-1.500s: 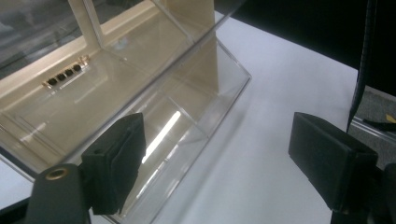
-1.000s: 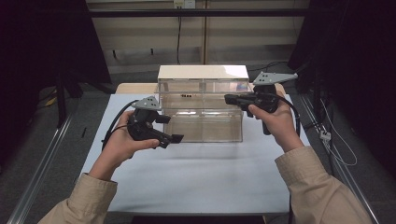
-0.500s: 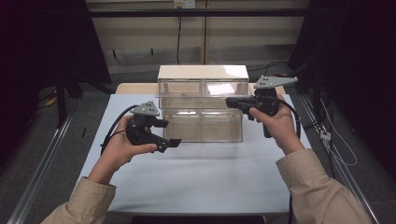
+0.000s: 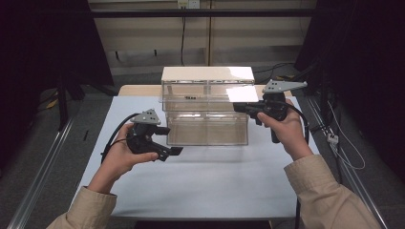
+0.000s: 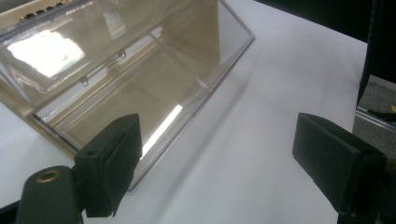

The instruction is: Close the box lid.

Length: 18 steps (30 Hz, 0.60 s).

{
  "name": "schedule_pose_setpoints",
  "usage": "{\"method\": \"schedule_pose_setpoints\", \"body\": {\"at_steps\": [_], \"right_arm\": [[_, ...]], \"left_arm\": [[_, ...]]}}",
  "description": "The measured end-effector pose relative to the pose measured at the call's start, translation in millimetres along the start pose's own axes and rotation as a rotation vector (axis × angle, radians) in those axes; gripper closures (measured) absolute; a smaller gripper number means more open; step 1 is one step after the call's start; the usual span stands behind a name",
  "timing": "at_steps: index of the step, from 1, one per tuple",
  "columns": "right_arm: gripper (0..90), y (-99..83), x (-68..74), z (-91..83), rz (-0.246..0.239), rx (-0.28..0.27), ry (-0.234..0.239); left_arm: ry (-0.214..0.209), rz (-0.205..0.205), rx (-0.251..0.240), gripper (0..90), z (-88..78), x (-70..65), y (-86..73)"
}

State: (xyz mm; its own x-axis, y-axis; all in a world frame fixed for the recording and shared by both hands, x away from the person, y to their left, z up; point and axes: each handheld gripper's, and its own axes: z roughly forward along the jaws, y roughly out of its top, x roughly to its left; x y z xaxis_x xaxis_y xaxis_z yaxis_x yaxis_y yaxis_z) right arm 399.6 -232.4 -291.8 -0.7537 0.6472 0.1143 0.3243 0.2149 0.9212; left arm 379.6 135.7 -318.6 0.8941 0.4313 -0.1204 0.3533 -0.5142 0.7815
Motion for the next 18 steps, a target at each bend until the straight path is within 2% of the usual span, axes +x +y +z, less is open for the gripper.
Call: {"method": "schedule_pose_setpoints", "body": {"at_steps": [18], "right_arm": [[90.0, -9.8, -3.2, -8.3, 0.014, 0.003, -0.010]], "left_arm": [[0.000, -0.013, 0.013, 15.4, 3.8, 3.4, -27.0]]}}
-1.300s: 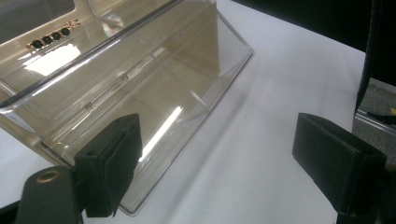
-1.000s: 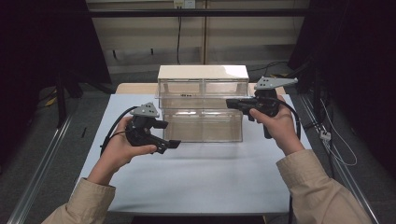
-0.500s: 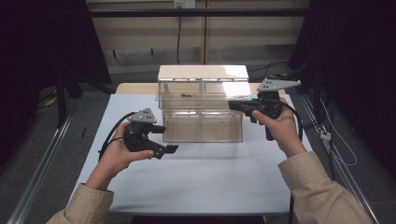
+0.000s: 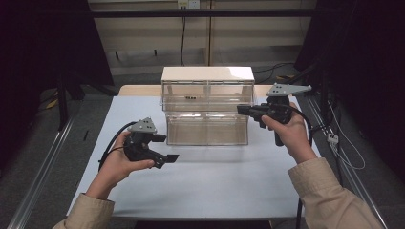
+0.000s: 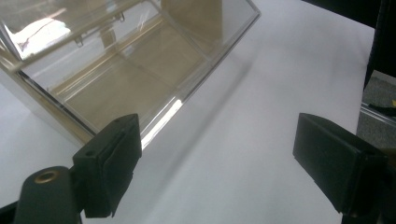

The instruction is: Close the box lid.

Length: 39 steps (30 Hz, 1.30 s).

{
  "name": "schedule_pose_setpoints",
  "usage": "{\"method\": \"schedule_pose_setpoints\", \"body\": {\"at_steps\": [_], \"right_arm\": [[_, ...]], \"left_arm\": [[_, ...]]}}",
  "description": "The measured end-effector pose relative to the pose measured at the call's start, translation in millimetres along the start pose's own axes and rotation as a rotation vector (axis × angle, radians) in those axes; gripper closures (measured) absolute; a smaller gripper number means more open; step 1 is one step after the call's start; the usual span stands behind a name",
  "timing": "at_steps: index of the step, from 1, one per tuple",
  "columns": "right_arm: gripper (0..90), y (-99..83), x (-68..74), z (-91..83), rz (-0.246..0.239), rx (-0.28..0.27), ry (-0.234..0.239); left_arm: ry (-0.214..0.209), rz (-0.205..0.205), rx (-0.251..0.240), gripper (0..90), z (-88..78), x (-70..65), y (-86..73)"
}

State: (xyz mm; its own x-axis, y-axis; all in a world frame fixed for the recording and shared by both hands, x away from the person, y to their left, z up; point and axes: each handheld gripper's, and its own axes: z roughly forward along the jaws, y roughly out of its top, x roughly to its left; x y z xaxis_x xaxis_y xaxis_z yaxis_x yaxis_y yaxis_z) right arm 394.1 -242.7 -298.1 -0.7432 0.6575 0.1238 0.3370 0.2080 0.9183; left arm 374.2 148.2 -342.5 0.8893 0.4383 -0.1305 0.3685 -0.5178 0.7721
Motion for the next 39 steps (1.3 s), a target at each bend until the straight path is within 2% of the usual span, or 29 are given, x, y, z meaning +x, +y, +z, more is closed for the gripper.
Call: {"method": "schedule_pose_setpoints", "body": {"at_steps": [17, 18, 19, 28, 32, 39], "right_arm": [[90.0, -7.4, -2.4, -8.6, -0.001, 0.021, -0.011], [90.0, -7.5, -2.2, -8.7, 0.000, 0.020, -0.010], [90.0, -7.6, -2.1, -8.7, -0.001, 0.023, -0.012], [90.0, -11.1, -0.9, -8.5, -0.009, 0.044, -0.014], [90.0, -15.6, -0.9, -7.1, -0.012, 0.061, -0.007], [90.0, -21.8, -0.2, -8.2, 0.004, 0.050, 0.016]], "left_arm": [[0.012, -0.011, 0.014, 15.3, 2.9, 3.4, -21.5], [0.025, -0.012, 0.017, 15.3, 3.2, 3.3, -22.3], [0.014, -0.015, 0.014, 15.4, 3.6, 4.0, -23.2], [0.014, -0.023, 0.024, 15.4, 5.5, 5.9, -28.7], [0.010, -0.030, 0.024, 15.3, 5.9, 7.3, -32.8], [0.013, -0.039, 0.021, 14.3, 6.1, 8.9, -40.2]]}}
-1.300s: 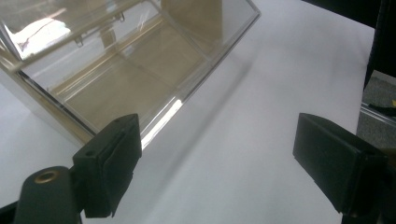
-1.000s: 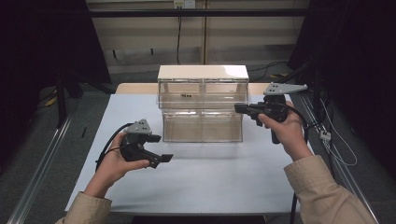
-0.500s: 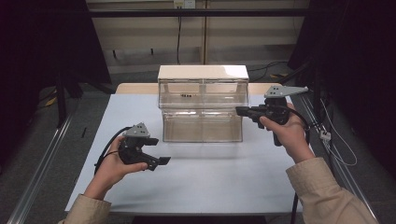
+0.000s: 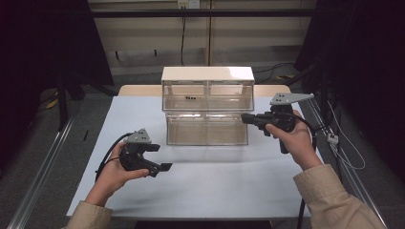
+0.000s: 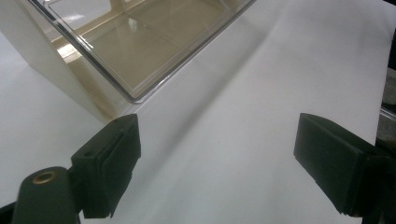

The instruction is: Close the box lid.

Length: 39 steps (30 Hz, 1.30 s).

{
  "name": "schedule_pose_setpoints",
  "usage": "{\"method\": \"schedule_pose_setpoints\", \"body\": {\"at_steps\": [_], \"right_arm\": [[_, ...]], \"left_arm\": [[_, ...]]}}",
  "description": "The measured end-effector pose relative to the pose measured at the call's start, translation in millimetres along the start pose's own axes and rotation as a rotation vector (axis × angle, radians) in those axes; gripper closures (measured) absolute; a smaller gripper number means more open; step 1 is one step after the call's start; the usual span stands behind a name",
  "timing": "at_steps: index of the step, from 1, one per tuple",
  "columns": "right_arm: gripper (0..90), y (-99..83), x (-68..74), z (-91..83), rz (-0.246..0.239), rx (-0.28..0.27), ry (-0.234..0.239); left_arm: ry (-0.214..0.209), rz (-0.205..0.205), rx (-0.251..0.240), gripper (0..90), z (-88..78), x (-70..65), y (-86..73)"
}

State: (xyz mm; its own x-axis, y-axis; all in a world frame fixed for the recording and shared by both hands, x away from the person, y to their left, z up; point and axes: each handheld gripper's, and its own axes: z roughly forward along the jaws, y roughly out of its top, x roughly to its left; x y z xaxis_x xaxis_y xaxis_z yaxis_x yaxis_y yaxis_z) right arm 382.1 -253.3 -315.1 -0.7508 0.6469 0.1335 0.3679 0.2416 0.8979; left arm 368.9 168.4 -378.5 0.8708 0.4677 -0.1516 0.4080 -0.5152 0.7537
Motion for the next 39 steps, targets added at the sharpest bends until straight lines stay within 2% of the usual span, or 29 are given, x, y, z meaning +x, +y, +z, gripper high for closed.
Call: {"method": "schedule_pose_setpoints", "body": {"at_steps": [2, 7, 8, 15, 18, 20, 28, 35, 36, 39], "right_arm": [[86.6, -3.4, 1.5, -0.3, 0.009, -0.001, 0.015], [65.6, -15.3, 6.3, -1.0, 0.016, 0.014, 0.022], [60.6, -17.6, 7.2, -1.2, 0.016, 0.021, 0.011], [45.5, -28.7, 13.8, -4.8, 0.009, 0.038, 0.001], [42.5, -33.3, 16.3, -5.3, 0.003, 0.042, 0.001], [37.2, -36.5, 17.9, -5.1, 0.004, 0.047, -0.004], [29.1, -46.2, 23.6, -5.1, -0.012, 0.073, -0.011], [24.7, -58.7, 28.0, -4.3, -0.017, 0.088, -0.015], [24.5, -60.7, 28.9, -3.9, -0.018, 0.093, -0.014], [22.9, -66.9, 31.5, -3.5, -0.017, 0.098, -0.011]], "left_arm": [[0.009, 0.001, 0.000, 14.0, -0.2, 0.5, -2.2], [0.016, -0.008, -0.005, 13.2, -1.5, 1.7, -8.4], [0.015, -0.009, -0.004, 13.0, -1.7, 2.0, -9.5], [0.031, -0.004, -0.004, 12.3, -3.3, 3.7, -16.3], [0.038, -0.013, -0.008, 11.9, -4.0, 4.6, -20.0], [0.038, -0.013, -0.011, 11.8, -4.2, 4.9, -22.3], [0.053, -0.013, -0.014, 10.7, -6.6, 6.4, -28.8], [0.054, -0.014, -0.014, 9.4, -7.3, 6.7, -34.4], [0.064, -0.014, -0.019, 9.4, -6.9, 6.1, -34.9], [0.055, -0.009, -0.023, 9.3, -8.2, 6.1, -36.1]]}}
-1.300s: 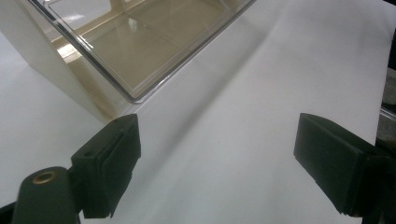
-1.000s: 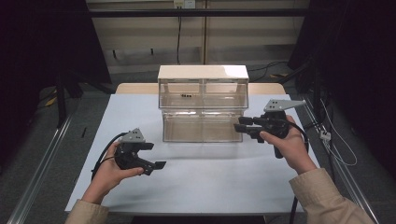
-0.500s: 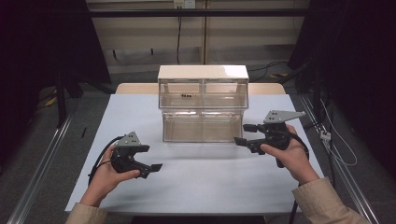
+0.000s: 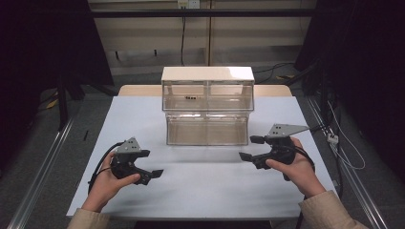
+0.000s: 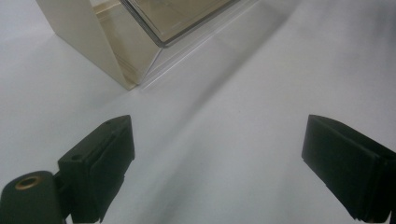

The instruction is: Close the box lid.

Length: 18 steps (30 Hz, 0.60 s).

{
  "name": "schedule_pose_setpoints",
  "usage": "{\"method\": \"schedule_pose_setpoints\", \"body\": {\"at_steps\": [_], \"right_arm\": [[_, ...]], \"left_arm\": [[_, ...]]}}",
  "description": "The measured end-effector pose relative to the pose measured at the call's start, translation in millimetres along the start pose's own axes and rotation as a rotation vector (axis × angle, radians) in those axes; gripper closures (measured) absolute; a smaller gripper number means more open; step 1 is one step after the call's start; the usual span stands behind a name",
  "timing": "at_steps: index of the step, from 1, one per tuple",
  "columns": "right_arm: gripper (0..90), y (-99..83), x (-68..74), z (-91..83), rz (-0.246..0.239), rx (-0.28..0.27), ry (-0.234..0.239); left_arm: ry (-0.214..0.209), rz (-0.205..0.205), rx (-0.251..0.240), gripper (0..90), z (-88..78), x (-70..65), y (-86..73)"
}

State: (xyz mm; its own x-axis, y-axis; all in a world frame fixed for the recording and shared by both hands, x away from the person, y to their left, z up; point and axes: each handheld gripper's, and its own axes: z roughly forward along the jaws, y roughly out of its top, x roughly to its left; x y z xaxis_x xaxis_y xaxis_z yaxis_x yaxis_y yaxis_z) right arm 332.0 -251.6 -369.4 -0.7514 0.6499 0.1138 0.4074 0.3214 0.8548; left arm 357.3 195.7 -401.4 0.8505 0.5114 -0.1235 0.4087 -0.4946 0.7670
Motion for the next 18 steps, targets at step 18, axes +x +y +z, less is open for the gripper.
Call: {"method": "schedule_pose_setpoints", "body": {"at_steps": [18], "right_arm": [[21.0, -35.6, 5.4, 3.0, 0.019, 0.029, -0.019]], "left_arm": [[0.009, 0.004, -0.014, 8.9, -1.1, 0.2, -7.5]]}}
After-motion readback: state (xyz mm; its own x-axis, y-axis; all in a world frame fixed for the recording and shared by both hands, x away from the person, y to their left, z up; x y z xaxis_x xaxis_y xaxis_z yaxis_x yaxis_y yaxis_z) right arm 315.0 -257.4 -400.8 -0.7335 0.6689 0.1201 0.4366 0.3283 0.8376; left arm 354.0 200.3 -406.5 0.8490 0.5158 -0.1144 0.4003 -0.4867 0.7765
